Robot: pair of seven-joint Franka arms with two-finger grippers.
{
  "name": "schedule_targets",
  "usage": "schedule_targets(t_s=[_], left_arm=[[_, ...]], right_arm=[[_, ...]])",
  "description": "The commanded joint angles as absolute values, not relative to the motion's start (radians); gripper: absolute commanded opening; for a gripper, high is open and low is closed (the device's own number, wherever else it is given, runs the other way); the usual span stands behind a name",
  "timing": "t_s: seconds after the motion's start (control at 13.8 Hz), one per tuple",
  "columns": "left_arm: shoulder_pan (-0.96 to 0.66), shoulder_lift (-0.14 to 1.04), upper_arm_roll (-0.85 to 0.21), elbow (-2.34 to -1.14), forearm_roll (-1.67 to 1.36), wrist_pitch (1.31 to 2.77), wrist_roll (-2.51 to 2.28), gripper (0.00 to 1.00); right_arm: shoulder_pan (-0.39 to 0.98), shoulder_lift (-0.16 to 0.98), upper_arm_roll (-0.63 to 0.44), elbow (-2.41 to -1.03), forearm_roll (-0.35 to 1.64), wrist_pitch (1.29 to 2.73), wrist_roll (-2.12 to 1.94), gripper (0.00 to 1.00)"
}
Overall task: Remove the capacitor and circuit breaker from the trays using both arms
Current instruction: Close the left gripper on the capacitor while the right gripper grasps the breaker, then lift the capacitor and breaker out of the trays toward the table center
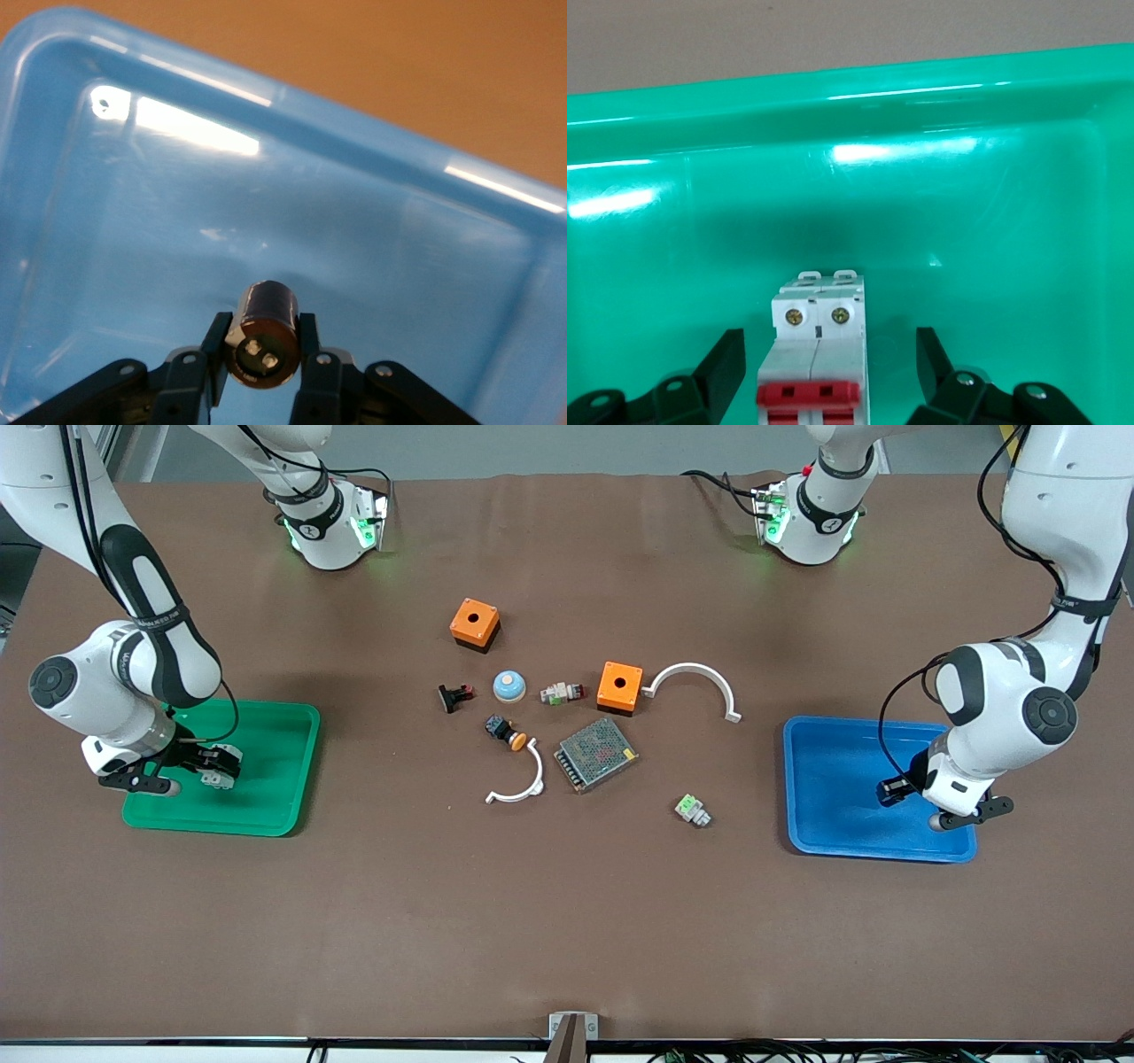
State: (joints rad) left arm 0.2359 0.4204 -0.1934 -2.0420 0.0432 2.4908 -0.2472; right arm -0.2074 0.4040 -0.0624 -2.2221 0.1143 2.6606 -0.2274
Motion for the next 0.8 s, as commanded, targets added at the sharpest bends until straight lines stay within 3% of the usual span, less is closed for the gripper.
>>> schedule_targets(t_s=[0.0, 0.22, 0.29, 0.43, 0.72], left_arm=[[0.213, 0.316, -0.270, -2.060, 0.061, 2.424, -0.398, 0.00], [0.122, 0.302, -0.290, -2.060, 0.061, 2.390, -0.562, 0.00], [0.079, 0.302, -0.290, -2.066, 0.061, 2.390, -0.627, 0.00], [-0.007, 0.316, -0.290, -2.069, 0.061, 2.390, -0.777, 0.00], [-0.130, 0.388, -0.290, -2.060, 0.060, 2.398, -0.960, 0.00]], right_arm=[[-0.202, 0.393, -0.058, -2.250, 0.140, 2.663, -0.232, 0.58], [-0.199, 0.388, -0.057, -2.246, 0.140, 2.632, -0.232, 0.10], [-0.183, 0.384, -0.054, -2.241, 0.140, 2.622, -0.229, 0.02], [-0.143, 0.342, -0.054, -2.194, 0.140, 2.530, -0.195, 0.01], [-0.002, 0.281, -0.054, -2.027, 0.135, 2.209, -0.020, 0.01]])
